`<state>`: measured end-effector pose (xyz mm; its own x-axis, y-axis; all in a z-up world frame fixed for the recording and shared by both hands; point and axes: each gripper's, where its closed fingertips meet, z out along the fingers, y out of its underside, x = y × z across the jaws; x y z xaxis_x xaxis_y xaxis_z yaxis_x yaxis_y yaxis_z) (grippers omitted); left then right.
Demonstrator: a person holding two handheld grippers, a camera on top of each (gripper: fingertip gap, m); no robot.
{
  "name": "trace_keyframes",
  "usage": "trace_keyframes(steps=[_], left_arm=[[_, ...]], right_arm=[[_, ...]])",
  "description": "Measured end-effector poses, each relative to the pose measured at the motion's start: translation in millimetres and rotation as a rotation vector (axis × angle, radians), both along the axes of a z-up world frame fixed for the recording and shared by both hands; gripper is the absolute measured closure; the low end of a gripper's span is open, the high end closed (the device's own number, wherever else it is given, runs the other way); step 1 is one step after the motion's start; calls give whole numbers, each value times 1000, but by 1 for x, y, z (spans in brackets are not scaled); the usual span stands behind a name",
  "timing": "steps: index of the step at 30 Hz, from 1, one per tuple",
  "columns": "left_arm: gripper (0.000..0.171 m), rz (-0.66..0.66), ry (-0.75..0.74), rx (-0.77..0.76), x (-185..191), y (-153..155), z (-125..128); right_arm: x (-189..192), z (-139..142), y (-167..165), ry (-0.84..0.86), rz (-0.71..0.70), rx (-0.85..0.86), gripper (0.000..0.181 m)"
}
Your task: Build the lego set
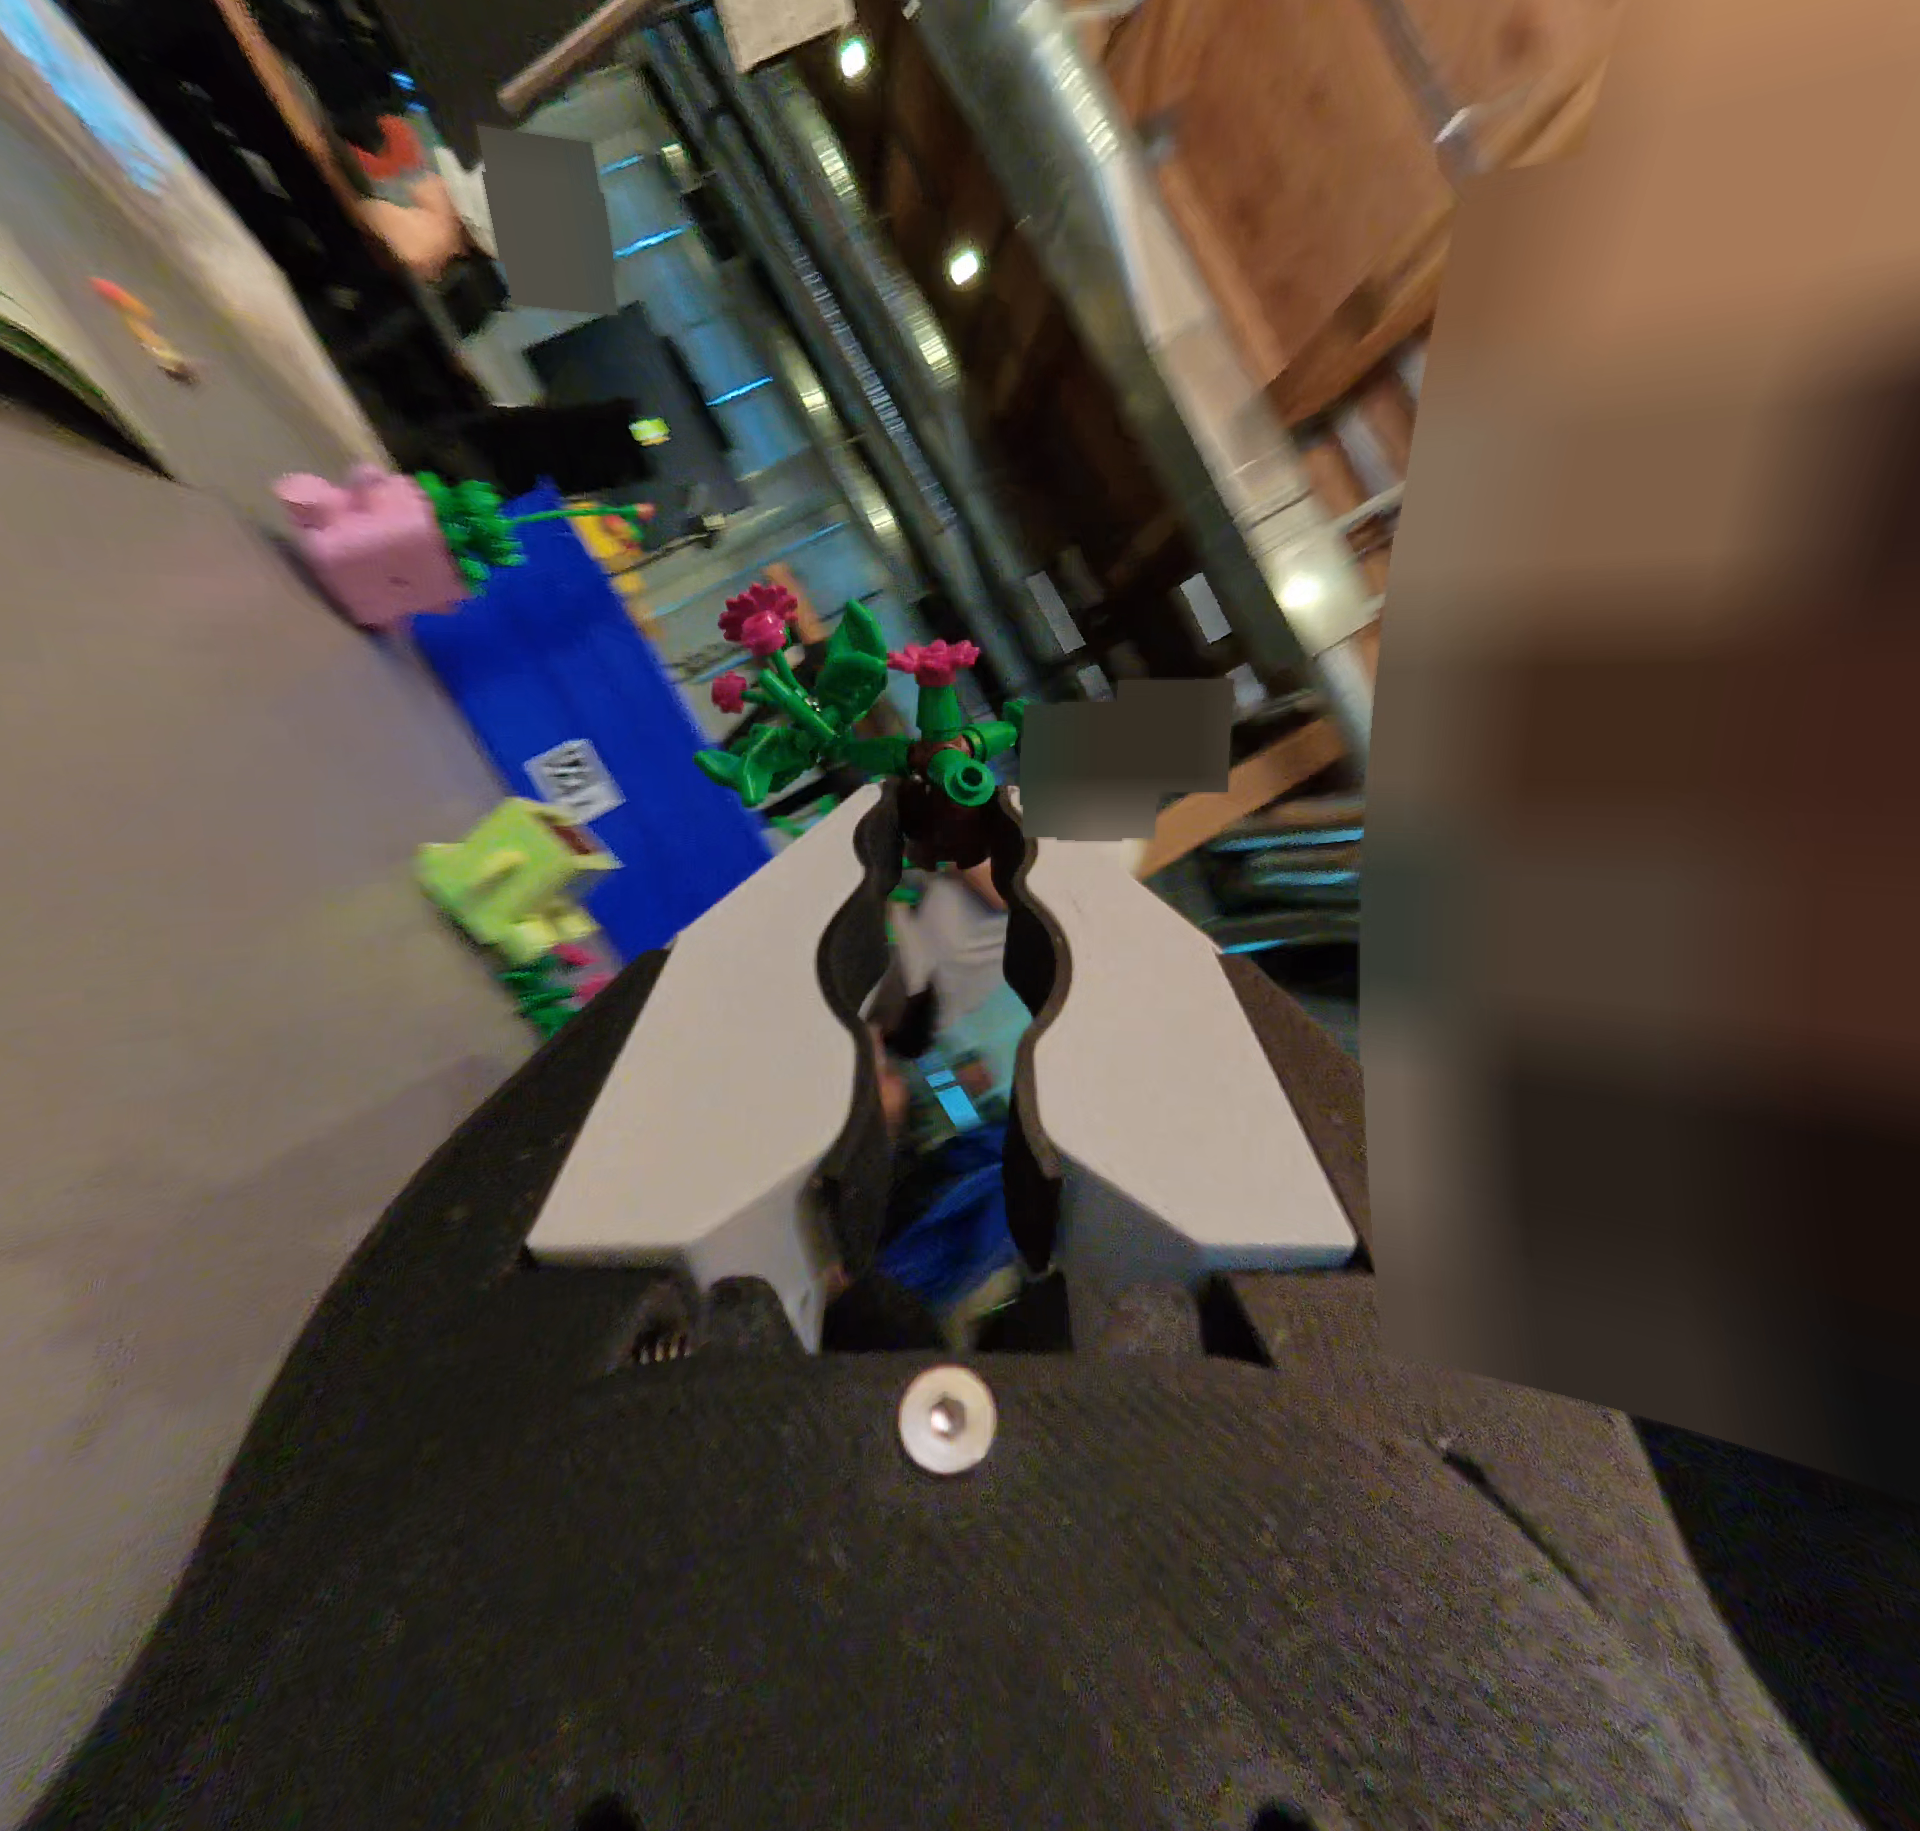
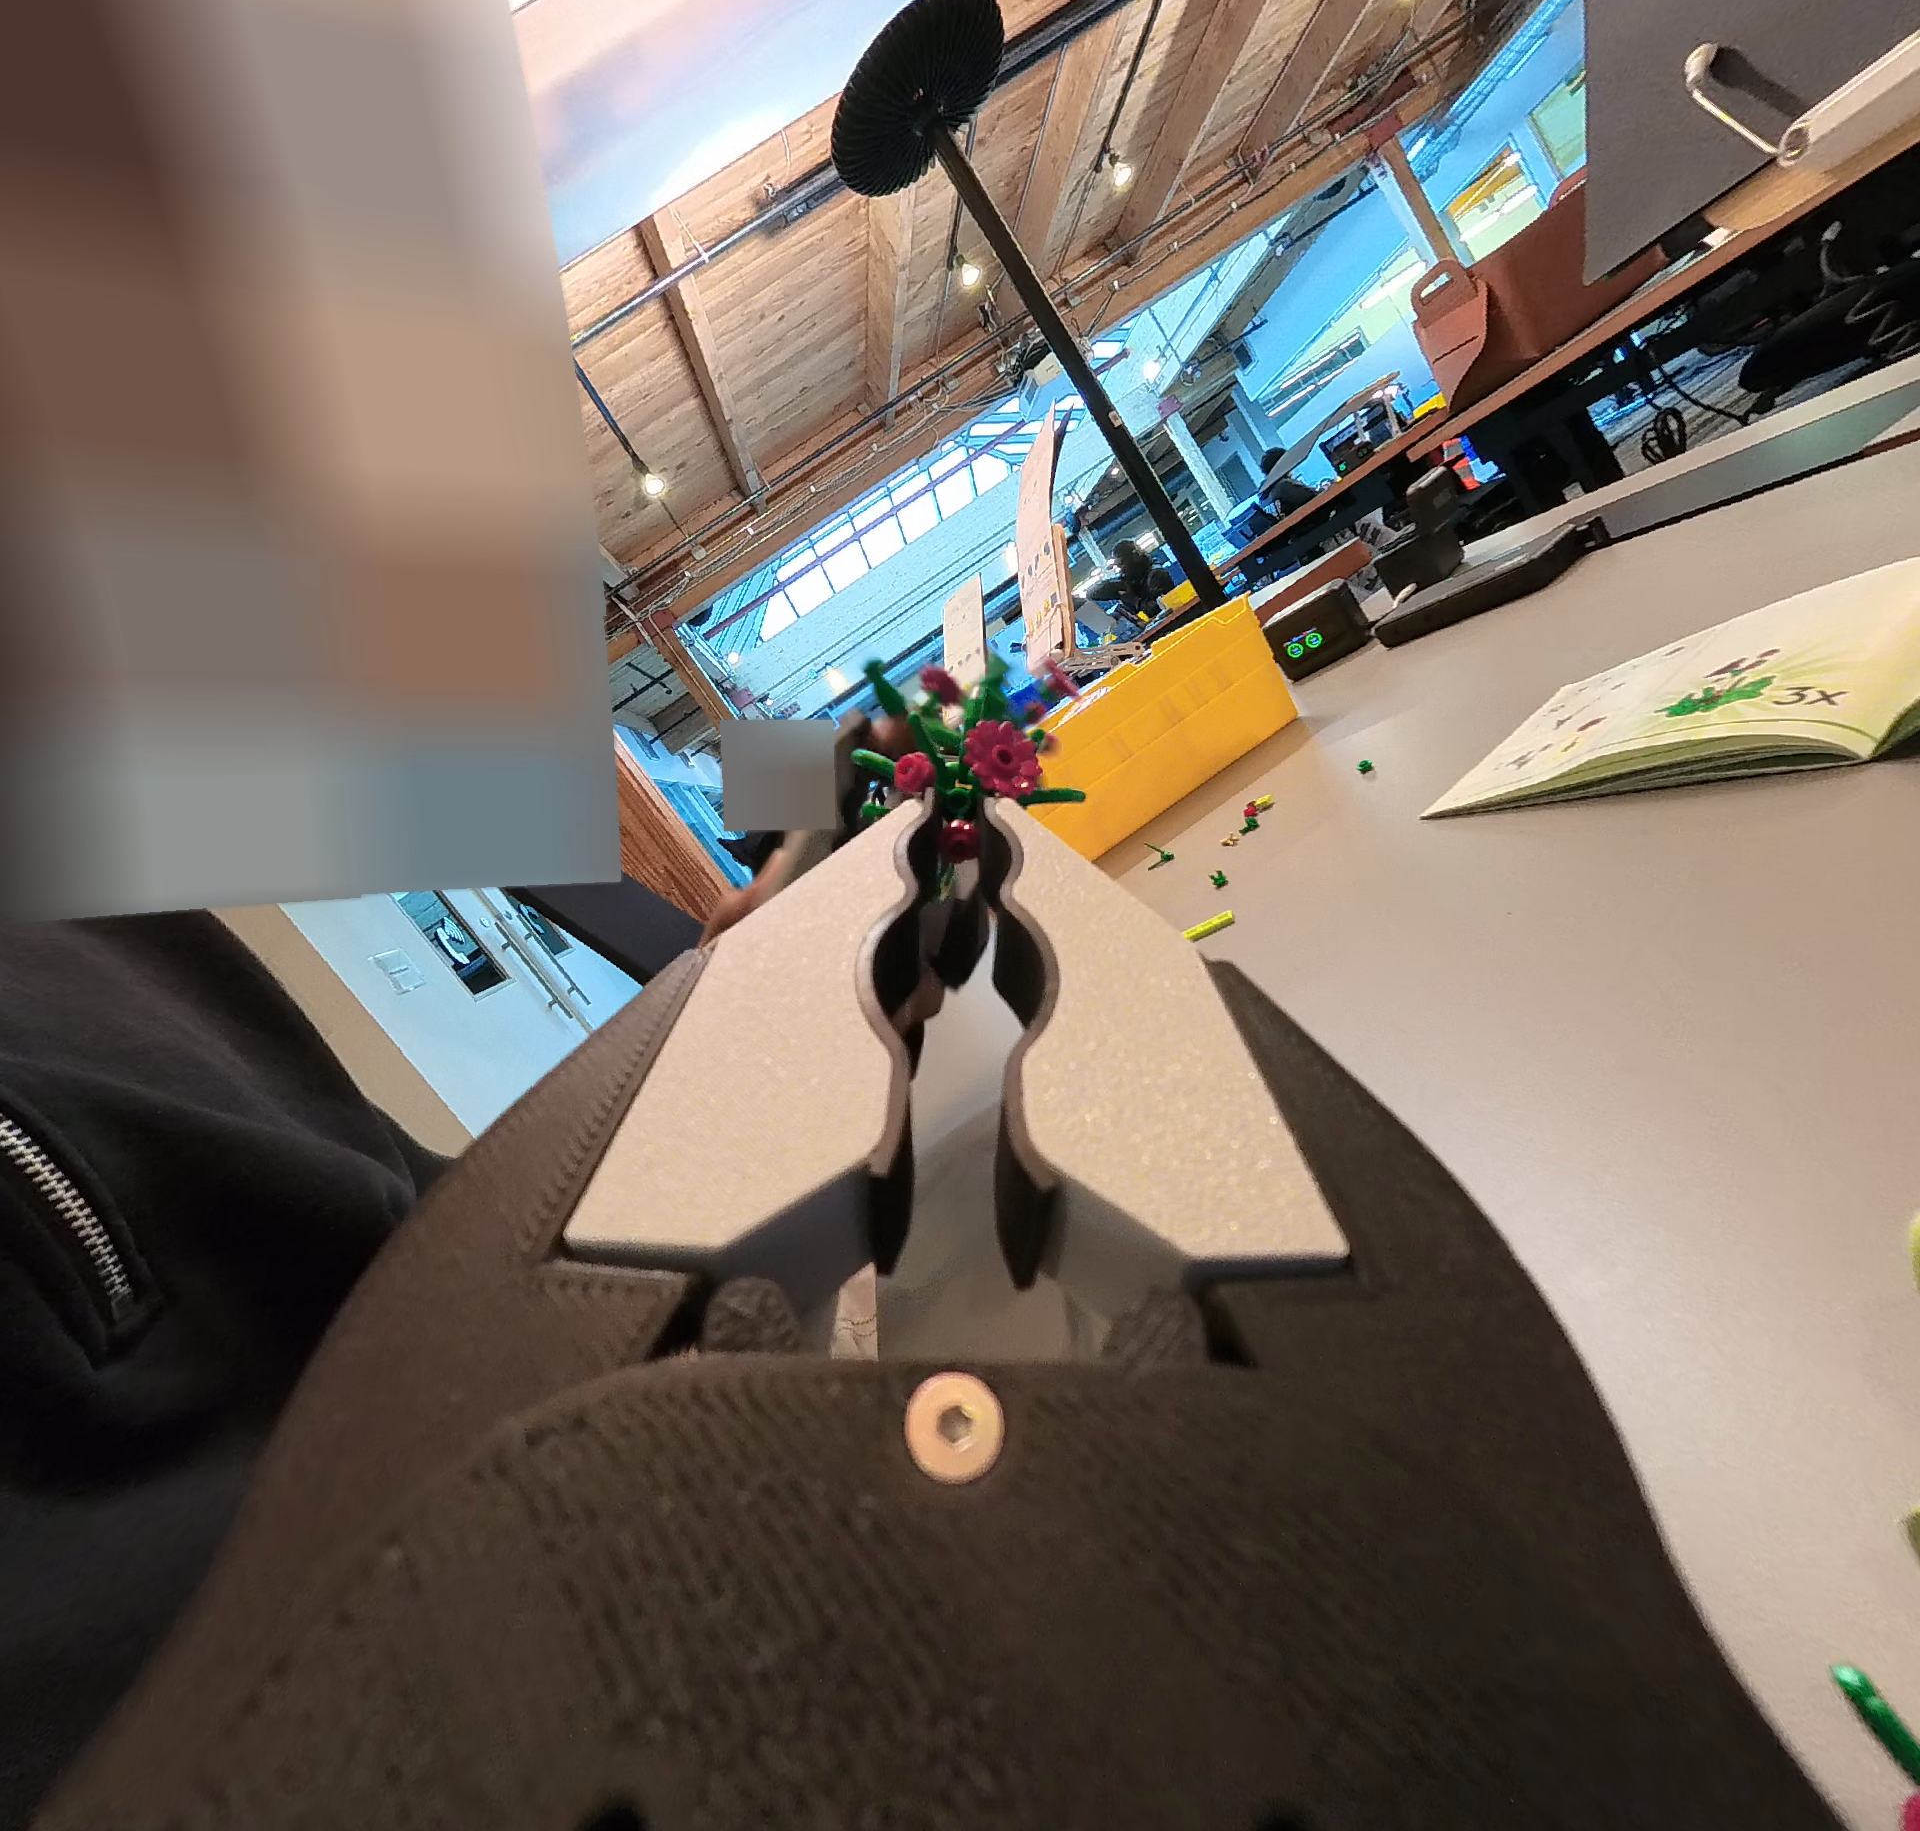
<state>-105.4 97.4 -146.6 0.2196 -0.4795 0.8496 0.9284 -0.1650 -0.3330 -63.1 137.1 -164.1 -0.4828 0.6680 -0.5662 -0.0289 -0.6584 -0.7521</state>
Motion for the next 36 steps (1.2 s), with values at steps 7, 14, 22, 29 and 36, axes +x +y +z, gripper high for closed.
trace_keyframes(steps=[7, 14, 22, 29, 36], left_arm=[[157, 49, 408, -128, 25, 14, -23], [157, 34, 457, -99, 32, 17, -35], [157, 56, 495, -124, 28, 20, -49], [157, 52, 488, -133, 28, 21, -51], [157, 54, 483, -136, 27, 20, -52]], right_arm=[[1, 1, 0, 6, 6, -5, 177], [2, 1, 0, 13, 9, -16, 177], [3, 2, 1, 18, 12, -25, 177], [3, 2, 1, 18, 15, -31, 177], [3, 2, 1, 18, 15, -32, 177]])
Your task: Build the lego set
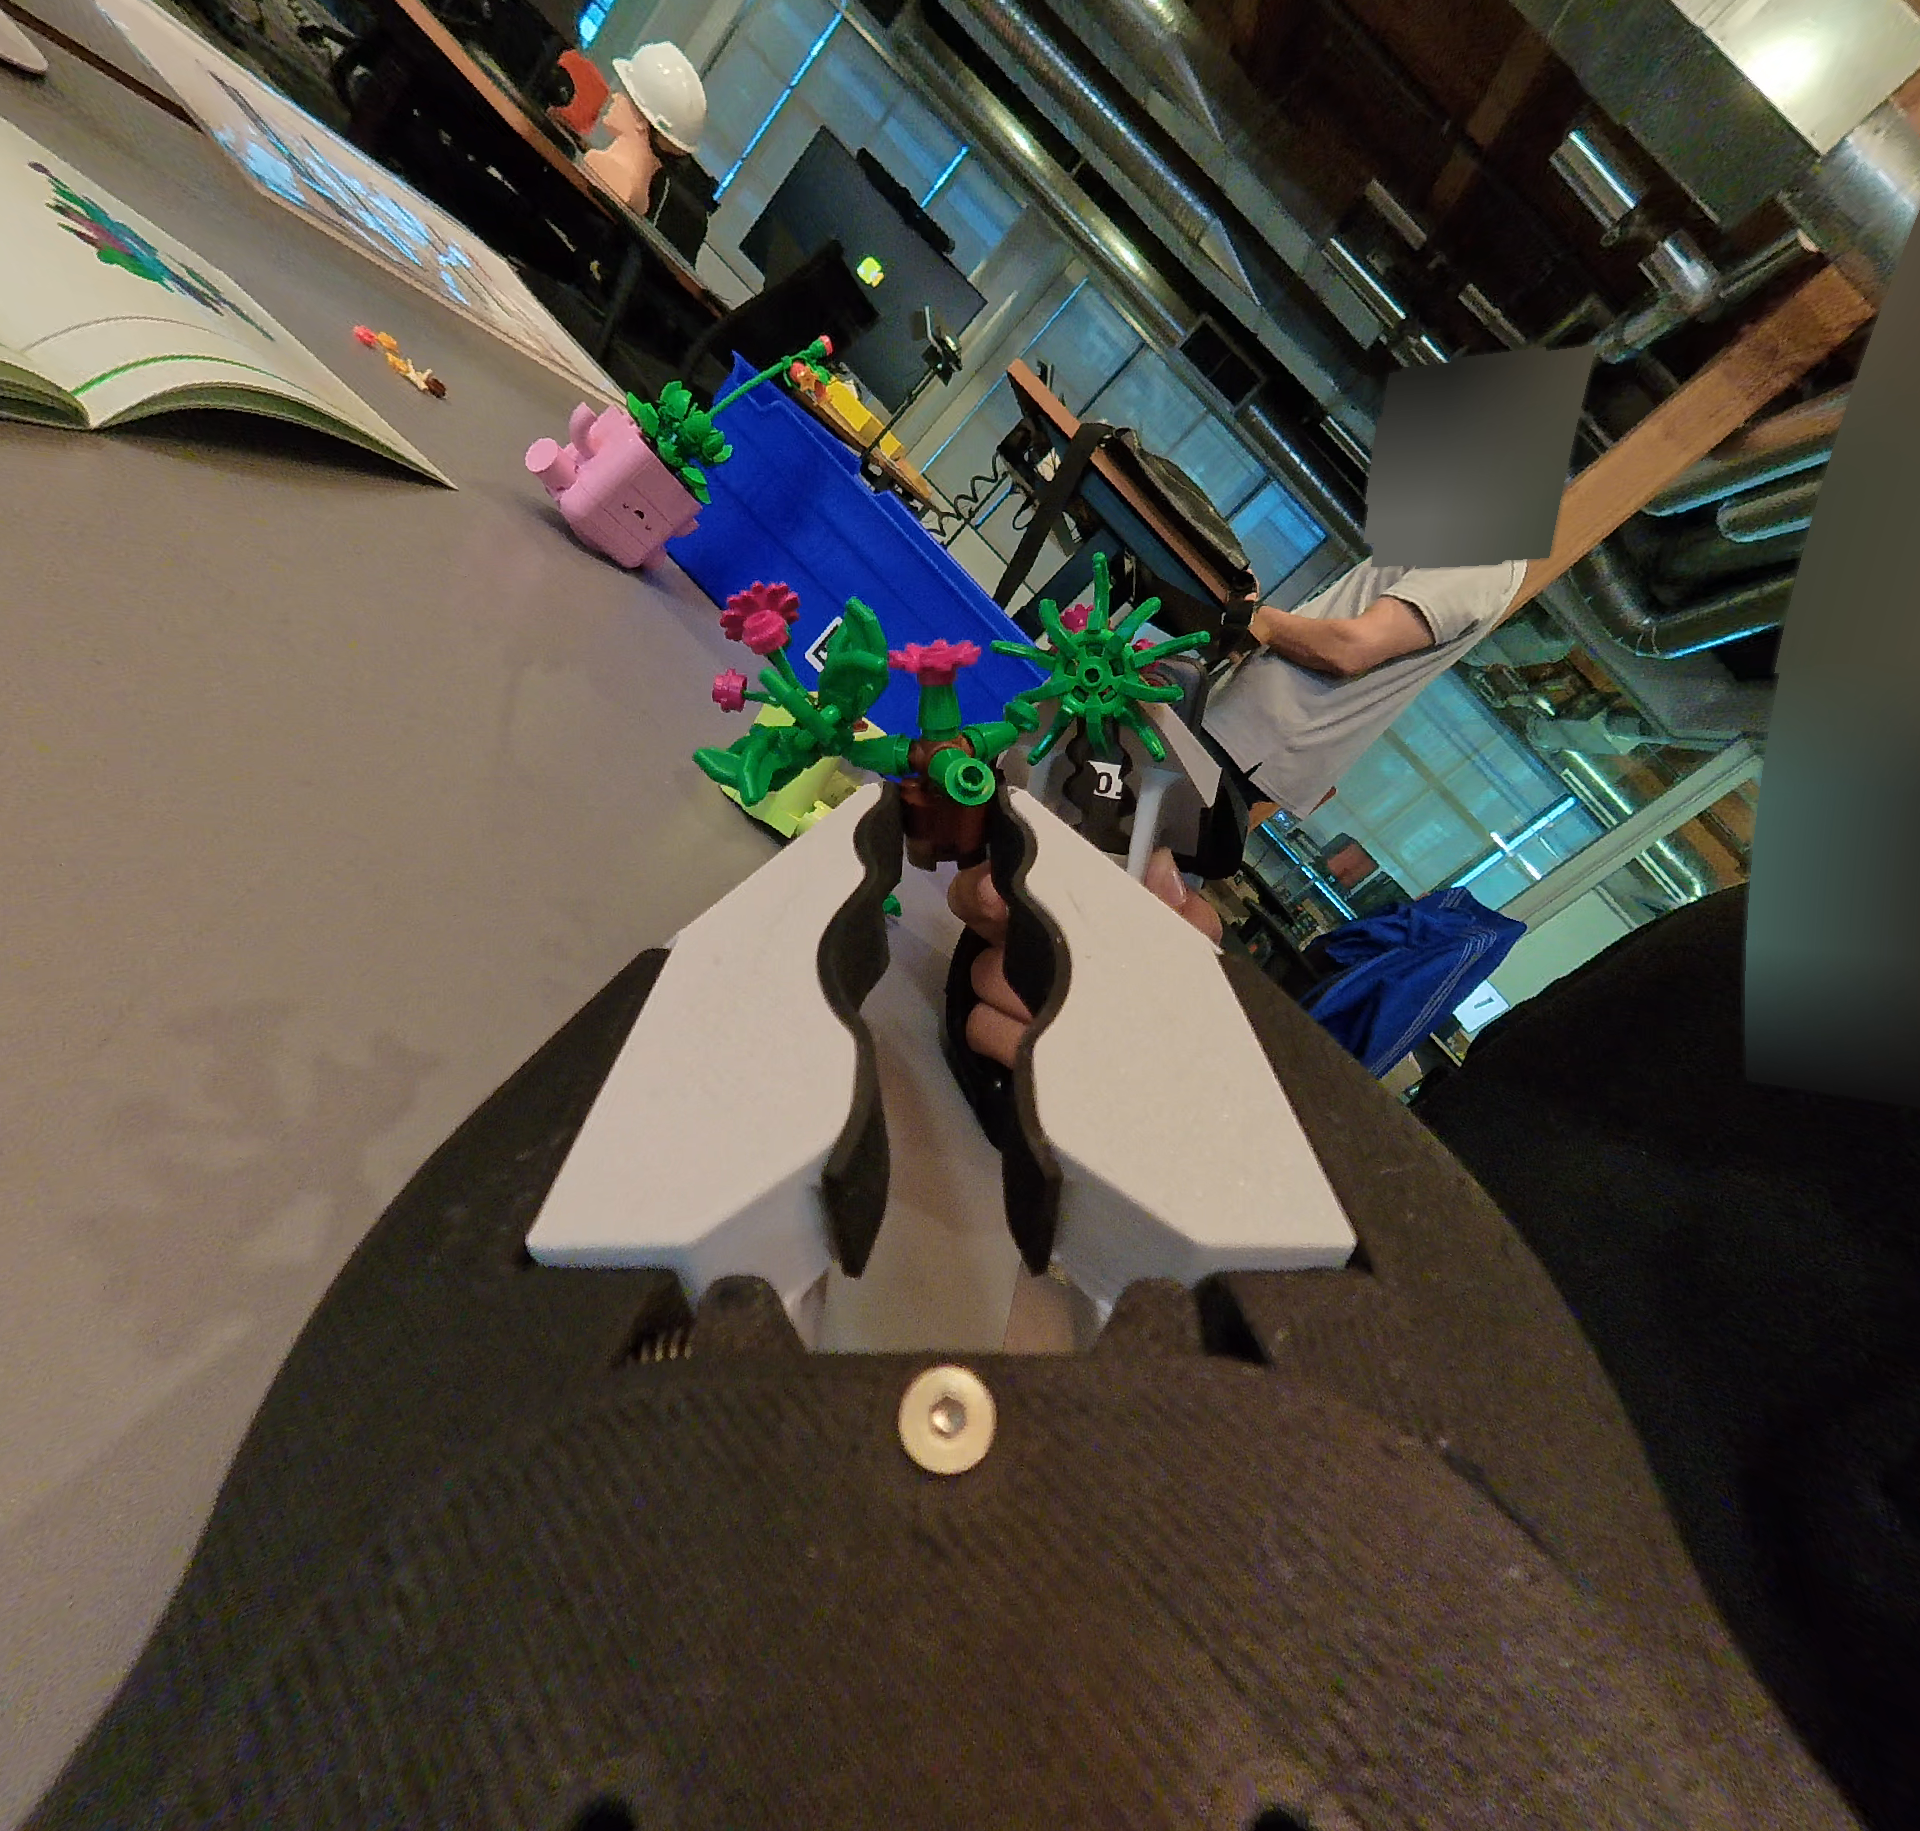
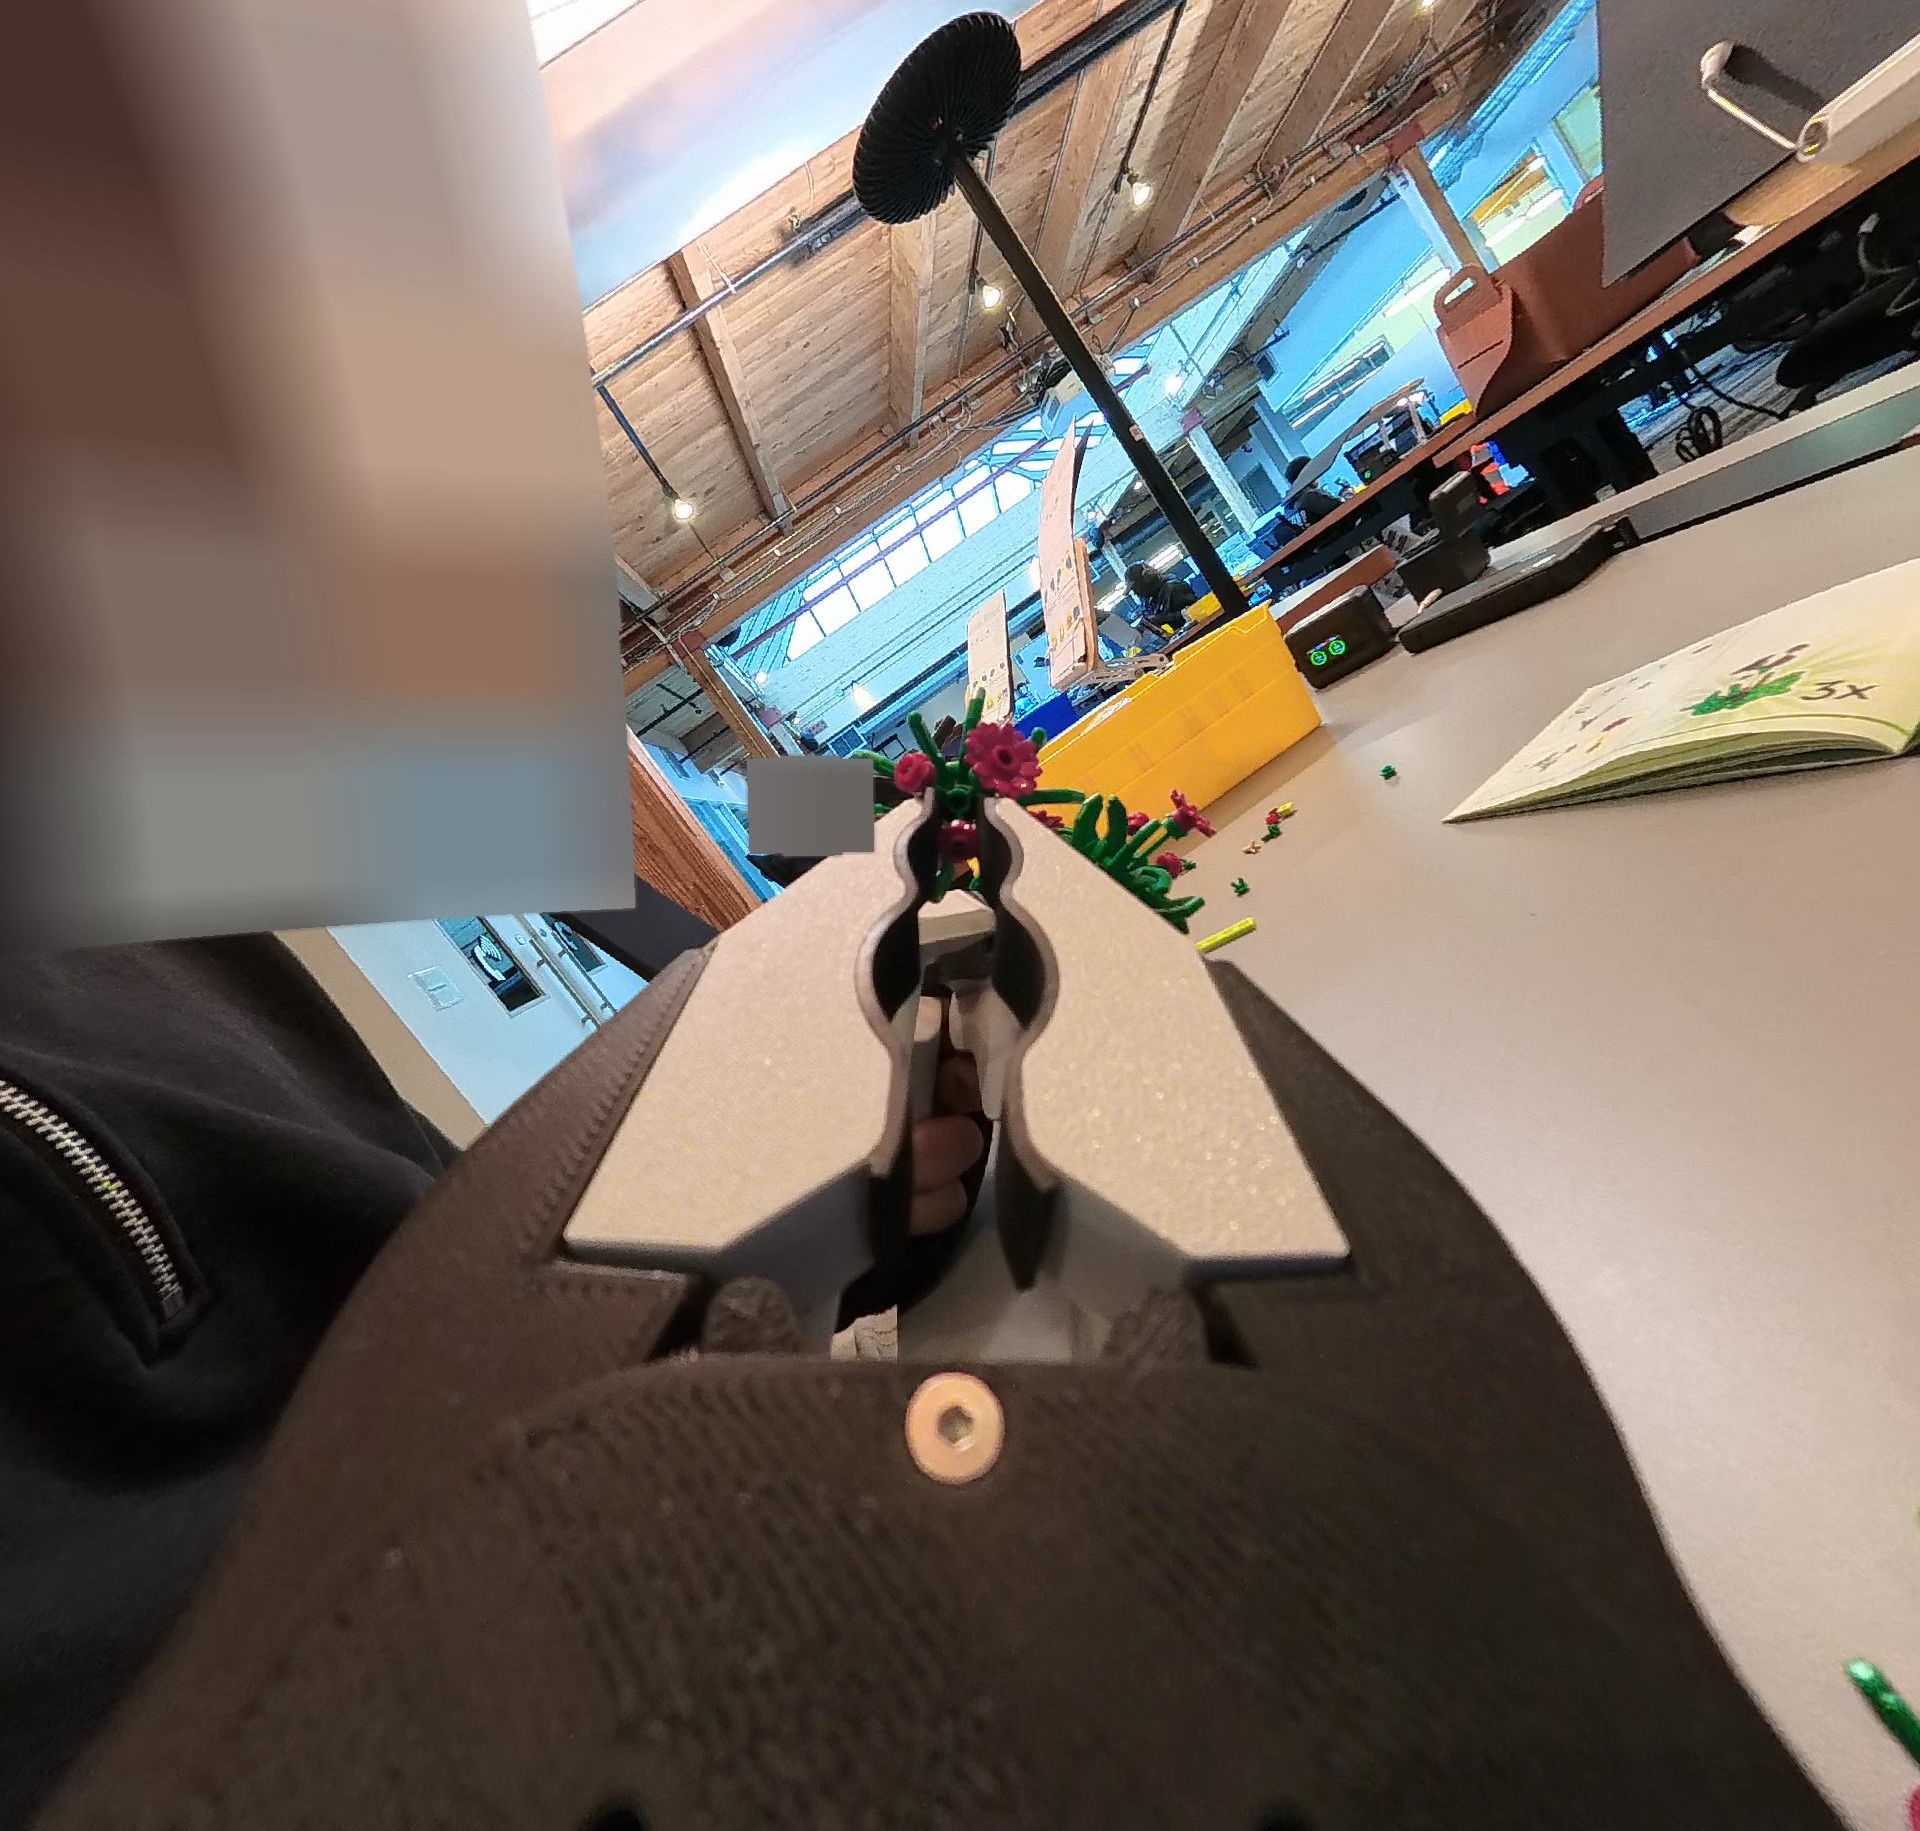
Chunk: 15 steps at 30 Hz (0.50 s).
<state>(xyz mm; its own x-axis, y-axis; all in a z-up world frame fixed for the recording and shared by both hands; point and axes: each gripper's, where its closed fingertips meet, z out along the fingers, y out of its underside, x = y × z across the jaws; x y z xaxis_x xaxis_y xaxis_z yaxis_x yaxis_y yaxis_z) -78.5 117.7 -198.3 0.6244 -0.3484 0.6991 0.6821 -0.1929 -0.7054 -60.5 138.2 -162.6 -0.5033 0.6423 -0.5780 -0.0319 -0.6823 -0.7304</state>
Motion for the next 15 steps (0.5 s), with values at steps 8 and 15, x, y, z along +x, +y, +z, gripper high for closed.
trace_keyframes(steps=[8, 15], left_arm=[[157, 2, 2, -3, 0, 0, -1], [157, 4, 5, -5, 0, 0, -1]], right_arm=[[0, 0, -1, 1, 2, 2, 178], [1, 0, -1, 1, 2, 2, 178]])
